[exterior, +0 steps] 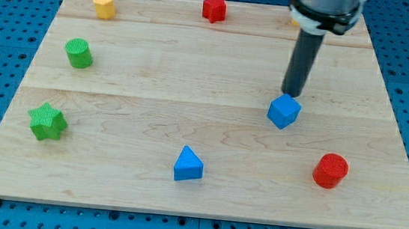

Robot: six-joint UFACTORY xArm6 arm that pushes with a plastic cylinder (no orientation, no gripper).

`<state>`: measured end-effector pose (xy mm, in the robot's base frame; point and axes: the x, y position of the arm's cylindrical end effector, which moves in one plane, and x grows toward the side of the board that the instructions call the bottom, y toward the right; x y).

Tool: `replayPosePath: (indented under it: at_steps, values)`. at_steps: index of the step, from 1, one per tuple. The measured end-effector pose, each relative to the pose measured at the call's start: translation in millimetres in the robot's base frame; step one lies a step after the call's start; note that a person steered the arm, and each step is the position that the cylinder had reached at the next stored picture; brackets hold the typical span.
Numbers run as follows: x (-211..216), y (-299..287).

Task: Push the blue cube towards the center of the board

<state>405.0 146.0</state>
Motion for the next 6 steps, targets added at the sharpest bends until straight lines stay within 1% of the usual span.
replayPosePath:
  at_steps: [1,2,3,4,5,6]
  values:
    - [52,50]
    - [52,-20]
    - [5,-81]
    - [-33,-161]
    - [-23,-167]
    - [-23,-95]
